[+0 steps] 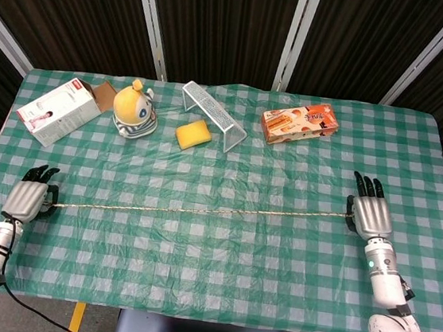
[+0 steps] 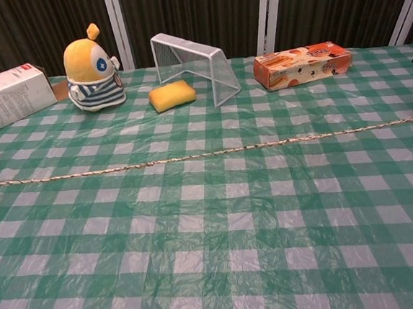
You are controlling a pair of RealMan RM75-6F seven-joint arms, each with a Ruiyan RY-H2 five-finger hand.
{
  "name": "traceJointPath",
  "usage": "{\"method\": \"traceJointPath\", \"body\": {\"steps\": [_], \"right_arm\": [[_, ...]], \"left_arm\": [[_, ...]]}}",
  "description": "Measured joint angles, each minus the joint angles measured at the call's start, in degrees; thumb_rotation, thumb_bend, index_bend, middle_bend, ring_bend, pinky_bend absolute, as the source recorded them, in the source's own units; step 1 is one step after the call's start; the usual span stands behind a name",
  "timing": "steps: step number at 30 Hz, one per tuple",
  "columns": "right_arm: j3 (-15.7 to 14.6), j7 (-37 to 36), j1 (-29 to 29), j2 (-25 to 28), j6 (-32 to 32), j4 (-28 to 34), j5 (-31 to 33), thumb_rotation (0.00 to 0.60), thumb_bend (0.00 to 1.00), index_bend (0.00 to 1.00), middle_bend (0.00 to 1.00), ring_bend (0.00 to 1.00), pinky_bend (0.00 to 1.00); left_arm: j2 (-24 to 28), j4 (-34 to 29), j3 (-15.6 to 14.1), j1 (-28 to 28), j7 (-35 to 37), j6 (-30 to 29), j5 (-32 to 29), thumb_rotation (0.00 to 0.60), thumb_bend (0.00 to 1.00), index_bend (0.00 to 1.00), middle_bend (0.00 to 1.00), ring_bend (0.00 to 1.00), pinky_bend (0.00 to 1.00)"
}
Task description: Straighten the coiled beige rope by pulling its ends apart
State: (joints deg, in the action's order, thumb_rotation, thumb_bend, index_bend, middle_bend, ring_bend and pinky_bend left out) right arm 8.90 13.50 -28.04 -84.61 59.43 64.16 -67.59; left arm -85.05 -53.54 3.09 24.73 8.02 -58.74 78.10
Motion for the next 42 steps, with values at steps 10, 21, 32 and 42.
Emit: {"method": "traceJointPath", "body": {"steps": [10,21,32,42], "right_arm": [[-0.67,-1.31,0.28,-1.46,-1.12,-2.54,-0.77,0.600,0.49,0.79,0.07,0.00,0.00],[-1.07,-1.11,-0.31,-2.66,-4.69,-4.14,-0.09,0.600,0.42,0.16,0.01,0.00,0.00],[-0.95,0.73,-0.03,1.52,-7.63,1.17,2.93,0.600,0.27,0.00,0.00,0.00,0.00],[-2.86,-3.51,6.69,9.89,7.05,16.07,-5.36,0.600,0.27,0.00,0.00,0.00,0.00]], "left_arm": [[-1.08,0.87,-0.52,0.50,1.31,1.05,1.12,0.600,0.42,0.66,0.12,0.01,0.11],[-1.85,1.61,-1.12,0.69,2.01,2.00,1.75,0.600,0.42,0.27,0.09,0.01,0.11],[2.75,-3.87,-0.92,-0.35,1.96,1.66,0.93,0.600,0.41,0.00,0.00,0.00,0.11],[12.29,-18.13,-2.39,-4.90,6.18,-11.09,6.84,0.600,0.38,0.00,0.00,0.00,0.08]]}}
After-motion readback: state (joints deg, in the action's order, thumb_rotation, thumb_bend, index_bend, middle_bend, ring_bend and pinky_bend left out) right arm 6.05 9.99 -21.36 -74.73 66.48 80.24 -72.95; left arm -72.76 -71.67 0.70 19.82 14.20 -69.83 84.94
